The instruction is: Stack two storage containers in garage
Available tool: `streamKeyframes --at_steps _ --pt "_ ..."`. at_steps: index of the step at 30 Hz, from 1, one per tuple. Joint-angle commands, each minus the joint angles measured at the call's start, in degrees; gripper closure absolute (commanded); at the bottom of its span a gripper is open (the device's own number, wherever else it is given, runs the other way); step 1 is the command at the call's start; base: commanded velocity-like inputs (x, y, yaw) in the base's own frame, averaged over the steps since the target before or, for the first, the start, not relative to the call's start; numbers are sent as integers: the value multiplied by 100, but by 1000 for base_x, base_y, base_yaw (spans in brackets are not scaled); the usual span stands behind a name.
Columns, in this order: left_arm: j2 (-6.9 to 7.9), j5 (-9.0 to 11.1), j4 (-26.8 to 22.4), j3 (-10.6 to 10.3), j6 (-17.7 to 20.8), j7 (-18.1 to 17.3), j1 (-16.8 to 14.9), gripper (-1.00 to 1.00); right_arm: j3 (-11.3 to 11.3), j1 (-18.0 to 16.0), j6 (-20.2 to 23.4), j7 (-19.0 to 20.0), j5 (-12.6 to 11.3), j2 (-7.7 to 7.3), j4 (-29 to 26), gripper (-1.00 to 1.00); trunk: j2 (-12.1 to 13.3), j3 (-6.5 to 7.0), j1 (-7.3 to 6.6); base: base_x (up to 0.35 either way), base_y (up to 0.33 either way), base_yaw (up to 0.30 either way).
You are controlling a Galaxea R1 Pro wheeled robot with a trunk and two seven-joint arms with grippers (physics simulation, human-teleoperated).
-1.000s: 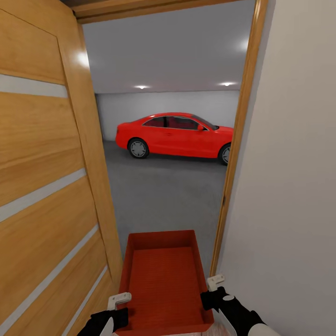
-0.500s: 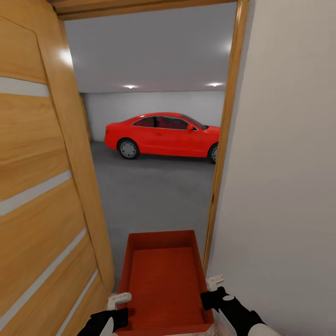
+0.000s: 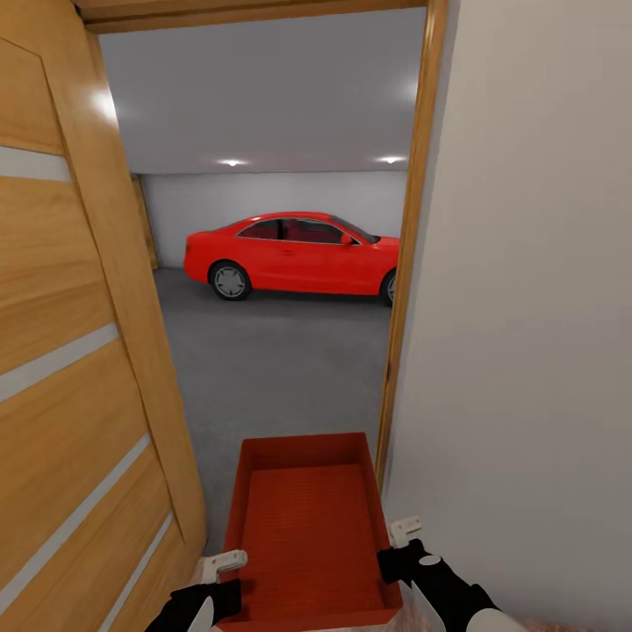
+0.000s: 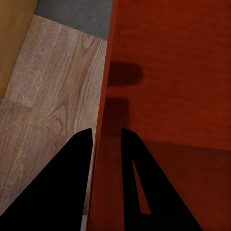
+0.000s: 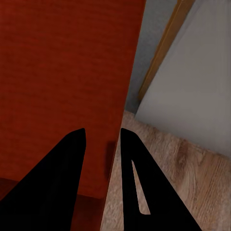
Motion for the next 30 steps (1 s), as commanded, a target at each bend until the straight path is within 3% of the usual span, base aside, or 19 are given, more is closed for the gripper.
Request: streamKeyframes --at_steps 1,11,24,30 --pt "-5 -138 -19 0 -30 66 2 100 -48 0 36 185 15 202 3 100 -5 -3 2 0 0 0" --pt "-5 -136 -19 0 -30 66 2 100 -48 0 36 185 19 202 2 100 -5 -3 2 0 2 0" --pt "-5 -138 -19 0 -30 66 2 100 -48 0 36 187 15 202 5 100 -5 -3 2 0 227 0" --pt "-5 -138 -19 0 -30 66 2 100 -48 0 24 185 15 202 3 100 -5 -3 2 0 51 0"
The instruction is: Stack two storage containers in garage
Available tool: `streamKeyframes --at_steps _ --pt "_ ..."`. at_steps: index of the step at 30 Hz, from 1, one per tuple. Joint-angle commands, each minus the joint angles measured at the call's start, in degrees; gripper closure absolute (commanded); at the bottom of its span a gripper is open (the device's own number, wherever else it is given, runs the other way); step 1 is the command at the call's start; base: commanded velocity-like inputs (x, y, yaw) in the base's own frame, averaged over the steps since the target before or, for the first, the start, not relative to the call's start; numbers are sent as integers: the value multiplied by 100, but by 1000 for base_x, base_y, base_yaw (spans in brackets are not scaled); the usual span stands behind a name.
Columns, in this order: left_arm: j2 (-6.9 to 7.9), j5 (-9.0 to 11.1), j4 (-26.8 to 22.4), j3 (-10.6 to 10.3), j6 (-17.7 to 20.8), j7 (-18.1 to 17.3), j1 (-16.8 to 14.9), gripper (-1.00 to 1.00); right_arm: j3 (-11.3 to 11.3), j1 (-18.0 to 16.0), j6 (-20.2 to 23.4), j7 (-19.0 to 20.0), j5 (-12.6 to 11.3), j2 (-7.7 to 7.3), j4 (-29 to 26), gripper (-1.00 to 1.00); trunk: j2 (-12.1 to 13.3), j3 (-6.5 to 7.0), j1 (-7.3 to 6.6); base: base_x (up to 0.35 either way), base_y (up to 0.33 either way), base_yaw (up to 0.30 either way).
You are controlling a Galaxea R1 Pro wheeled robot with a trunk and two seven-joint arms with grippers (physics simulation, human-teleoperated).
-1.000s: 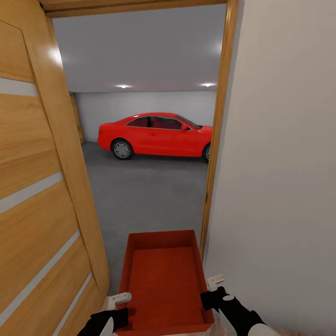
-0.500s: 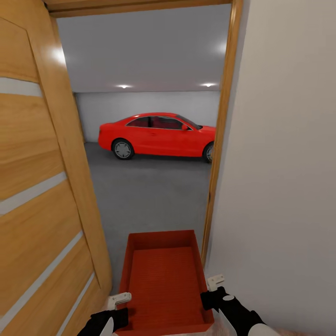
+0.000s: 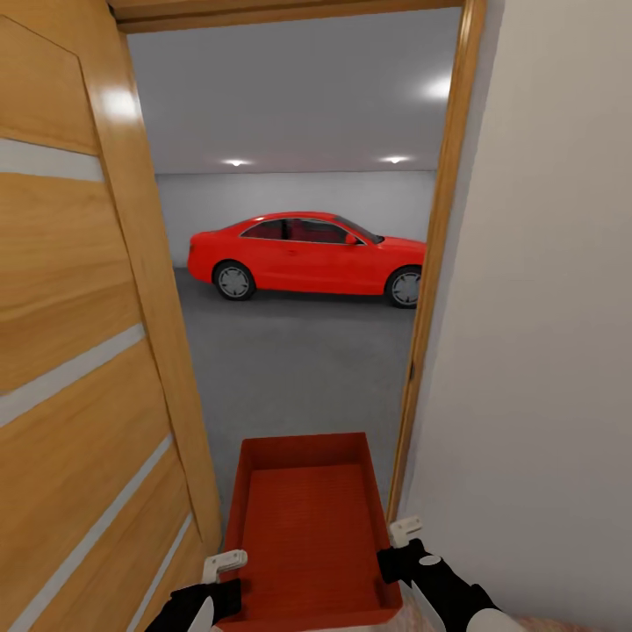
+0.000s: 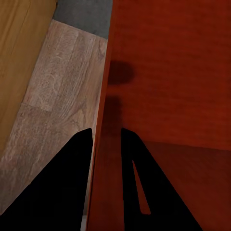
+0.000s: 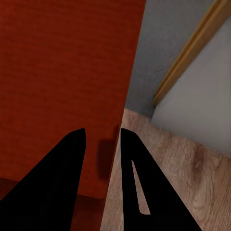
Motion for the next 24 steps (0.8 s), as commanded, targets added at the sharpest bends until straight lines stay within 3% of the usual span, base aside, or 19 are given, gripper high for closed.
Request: streamKeyframes --at_steps 1,4,16,24 --pt "-5 -141 -19 2 -15 66 2 100 -50 1 0 188 13 202 6 100 -5 -3 2 0 2 0" --pt "-5 -141 -19 2 -15 66 1 100 -50 1 -214 188 -15 202 12 100 -5 -3 2 0 79 0" --pt "-5 -141 -19 2 -15 66 2 100 -50 1 -234 188 -16 202 13 100 -5 -3 2 0 243 0" --pt "-5 -141 -19 2 -15 66 2 100 -50 1 -241 196 -11 202 13 100 -5 -3 2 0 30 0"
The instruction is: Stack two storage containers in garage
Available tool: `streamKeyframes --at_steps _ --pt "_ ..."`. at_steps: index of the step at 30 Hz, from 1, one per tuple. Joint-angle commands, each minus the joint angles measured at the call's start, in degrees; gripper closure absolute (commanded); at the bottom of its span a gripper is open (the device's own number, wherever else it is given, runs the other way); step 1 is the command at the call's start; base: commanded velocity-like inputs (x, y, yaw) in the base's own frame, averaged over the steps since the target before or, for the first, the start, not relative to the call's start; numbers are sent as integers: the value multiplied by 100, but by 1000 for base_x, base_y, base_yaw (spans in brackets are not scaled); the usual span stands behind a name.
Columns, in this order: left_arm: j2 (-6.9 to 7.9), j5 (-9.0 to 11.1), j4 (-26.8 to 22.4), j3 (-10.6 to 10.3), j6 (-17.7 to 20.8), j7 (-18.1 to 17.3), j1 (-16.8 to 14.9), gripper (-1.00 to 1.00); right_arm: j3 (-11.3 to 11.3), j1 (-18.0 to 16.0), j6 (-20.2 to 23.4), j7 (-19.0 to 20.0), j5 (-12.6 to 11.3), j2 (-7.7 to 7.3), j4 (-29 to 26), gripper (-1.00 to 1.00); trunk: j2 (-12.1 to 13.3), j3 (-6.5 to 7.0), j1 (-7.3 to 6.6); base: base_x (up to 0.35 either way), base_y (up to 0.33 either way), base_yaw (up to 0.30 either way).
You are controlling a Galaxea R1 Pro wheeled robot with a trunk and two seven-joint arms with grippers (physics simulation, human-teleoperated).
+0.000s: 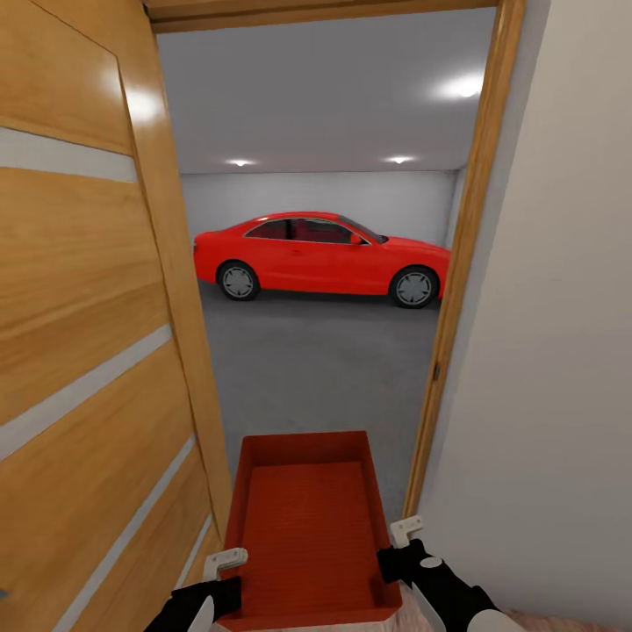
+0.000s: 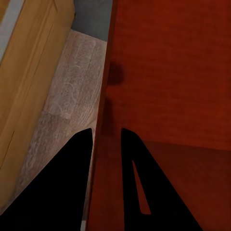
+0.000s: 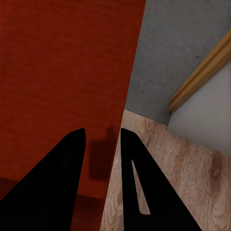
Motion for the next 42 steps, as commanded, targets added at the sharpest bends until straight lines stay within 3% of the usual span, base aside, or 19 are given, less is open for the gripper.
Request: streamKeyframes --at_steps 1,20,42 --pt "-4 -83 5 10 47 79 6 100 -8 -2 -76 201 -4 204 -45 100 -5 -3 2 0 2 0" --pt "-4 -83 5 10 47 79 5 100 1 -2 -68 201 -4 204 8 100 -5 -3 2 0 0 -23" --pt "-4 -83 5 10 47 79 5 100 1 -2 -68 201 -3 204 8 100 -5 -3 2 0 0 -240"
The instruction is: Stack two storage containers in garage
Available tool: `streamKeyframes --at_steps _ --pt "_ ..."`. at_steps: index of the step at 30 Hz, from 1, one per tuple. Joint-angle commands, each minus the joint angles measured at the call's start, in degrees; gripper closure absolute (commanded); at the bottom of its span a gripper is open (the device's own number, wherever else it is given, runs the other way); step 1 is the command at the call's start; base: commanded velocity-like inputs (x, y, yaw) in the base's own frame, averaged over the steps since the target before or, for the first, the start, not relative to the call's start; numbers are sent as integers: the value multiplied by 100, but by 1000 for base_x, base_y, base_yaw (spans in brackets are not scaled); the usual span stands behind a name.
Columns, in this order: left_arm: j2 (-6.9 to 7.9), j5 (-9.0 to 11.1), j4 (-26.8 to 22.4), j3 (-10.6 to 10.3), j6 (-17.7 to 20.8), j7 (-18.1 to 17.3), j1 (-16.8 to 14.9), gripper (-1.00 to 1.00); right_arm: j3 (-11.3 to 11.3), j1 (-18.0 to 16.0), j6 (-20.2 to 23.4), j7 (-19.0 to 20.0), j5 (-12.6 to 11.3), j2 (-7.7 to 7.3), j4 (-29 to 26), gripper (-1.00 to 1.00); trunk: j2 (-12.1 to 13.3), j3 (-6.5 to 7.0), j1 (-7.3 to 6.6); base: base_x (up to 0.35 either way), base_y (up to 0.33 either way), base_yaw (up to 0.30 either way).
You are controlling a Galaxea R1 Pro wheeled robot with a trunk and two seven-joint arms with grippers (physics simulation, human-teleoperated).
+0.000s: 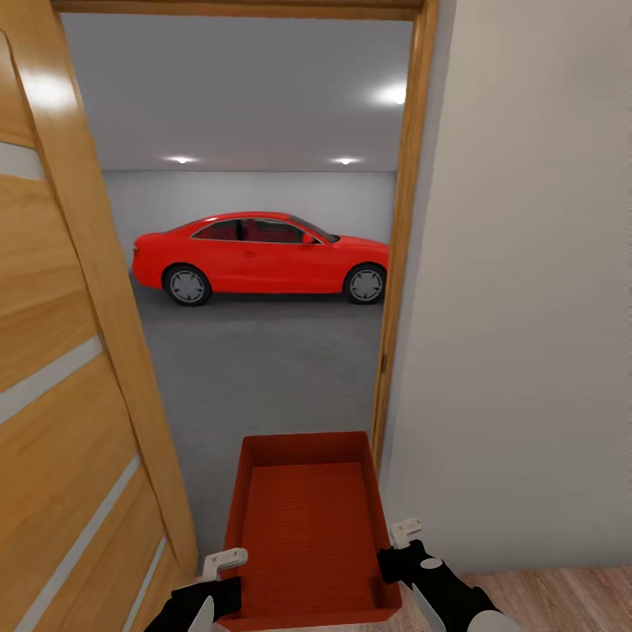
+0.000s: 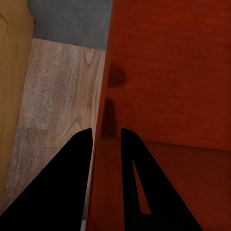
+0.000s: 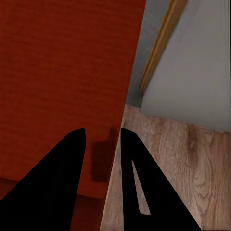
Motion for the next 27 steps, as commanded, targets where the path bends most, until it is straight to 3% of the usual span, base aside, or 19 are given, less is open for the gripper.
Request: streamKeyframes --at_steps 1,27 --pt "-4 -83 4 18 48 68 5 100 16 -2 -32 202 -3 203 -27 100 -5 -2 2 0 0 -49" --pt "-4 -81 4 18 48 68 5 100 10 -2 -43 202 -3 203 -27 100 -5 -2 2 0 0 -3"
